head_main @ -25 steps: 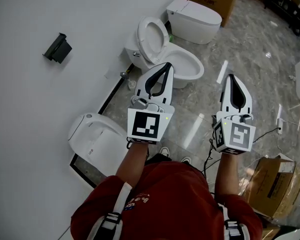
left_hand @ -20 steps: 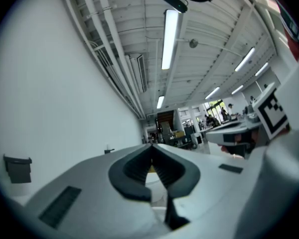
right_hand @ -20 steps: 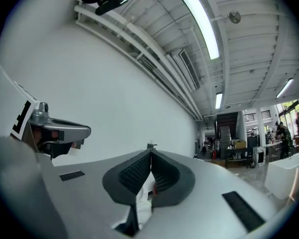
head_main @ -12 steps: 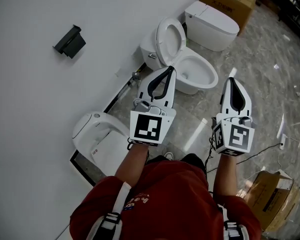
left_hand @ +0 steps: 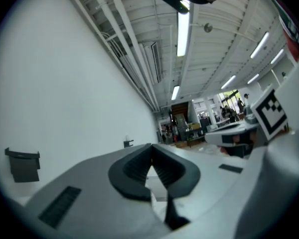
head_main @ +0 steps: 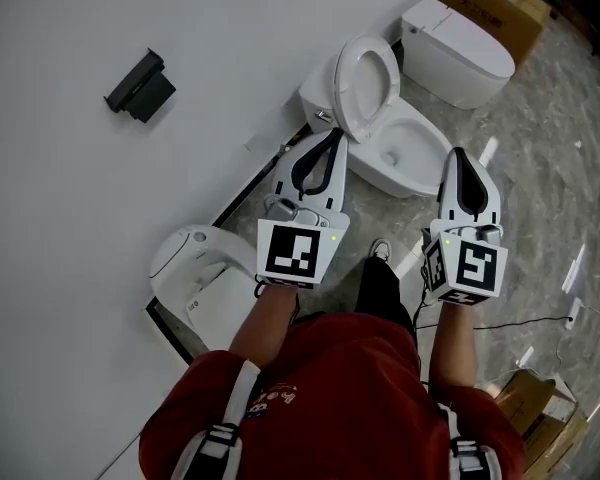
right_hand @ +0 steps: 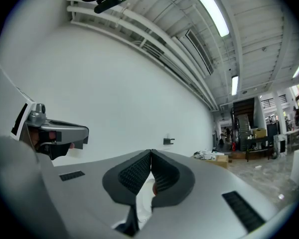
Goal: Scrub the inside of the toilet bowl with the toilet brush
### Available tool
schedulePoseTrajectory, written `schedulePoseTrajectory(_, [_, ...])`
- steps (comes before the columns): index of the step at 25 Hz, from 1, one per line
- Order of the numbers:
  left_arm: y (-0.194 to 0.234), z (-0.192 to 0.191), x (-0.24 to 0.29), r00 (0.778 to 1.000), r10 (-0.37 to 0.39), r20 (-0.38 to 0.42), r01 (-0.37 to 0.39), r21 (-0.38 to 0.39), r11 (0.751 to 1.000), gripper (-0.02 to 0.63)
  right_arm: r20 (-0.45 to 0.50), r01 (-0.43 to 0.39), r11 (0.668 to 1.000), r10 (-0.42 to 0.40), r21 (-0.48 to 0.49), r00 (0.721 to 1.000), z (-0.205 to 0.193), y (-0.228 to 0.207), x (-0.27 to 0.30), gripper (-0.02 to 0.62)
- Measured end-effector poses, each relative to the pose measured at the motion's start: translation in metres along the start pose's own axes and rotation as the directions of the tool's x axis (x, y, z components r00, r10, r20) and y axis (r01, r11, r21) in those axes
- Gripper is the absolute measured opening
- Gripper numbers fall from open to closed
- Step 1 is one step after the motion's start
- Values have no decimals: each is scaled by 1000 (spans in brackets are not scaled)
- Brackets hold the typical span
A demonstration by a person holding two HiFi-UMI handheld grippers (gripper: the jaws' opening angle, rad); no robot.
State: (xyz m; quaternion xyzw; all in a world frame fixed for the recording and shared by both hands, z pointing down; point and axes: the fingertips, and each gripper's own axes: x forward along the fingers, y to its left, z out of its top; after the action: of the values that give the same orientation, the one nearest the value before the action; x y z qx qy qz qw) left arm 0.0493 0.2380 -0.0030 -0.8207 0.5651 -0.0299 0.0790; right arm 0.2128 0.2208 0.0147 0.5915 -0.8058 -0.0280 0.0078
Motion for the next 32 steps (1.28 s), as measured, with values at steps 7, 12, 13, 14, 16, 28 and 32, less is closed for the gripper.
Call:
schedulePoseTrajectory(7, [67, -33, 90, 981, 193, -18, -194, -6, 981, 0, -39, -164, 986, 166, 34, 985, -24, -11, 143, 0])
schedulePoseTrajectory(12, [124, -84, 123, 934, 349, -79, -351, -1, 937, 0, -110, -330, 943, 332, 36, 937, -80, 25, 233, 1])
schedulePoseTrajectory(13, [136, -97, 123, 920, 378, -101, -380, 0, 925, 0, -133, -365, 930, 368, 49, 920, -94, 37, 245, 0])
schedulePoseTrajectory(14, [147, -111, 121, 904, 408, -127, -411, -2, 912, 0, -161, -400, 915, 404, 59, 900, -108, 50, 256, 0])
schedulePoseTrajectory(16, [168, -146, 112, 865, 464, -189, -475, -14, 880, 0, -226, -472, 878, 478, 84, 849, -137, 81, 274, 0])
schedulePoseTrajectory(28, [250, -465, 38, 715, 477, -510, -590, -75, 804, 0, -452, -694, 711, 659, 115, 601, -425, 297, 338, 2])
schedulePoseTrajectory(32, [259, -560, 19, 697, 481, -533, -622, -114, 775, 0, -554, -728, 678, 646, 102, 525, -541, 341, 348, 2])
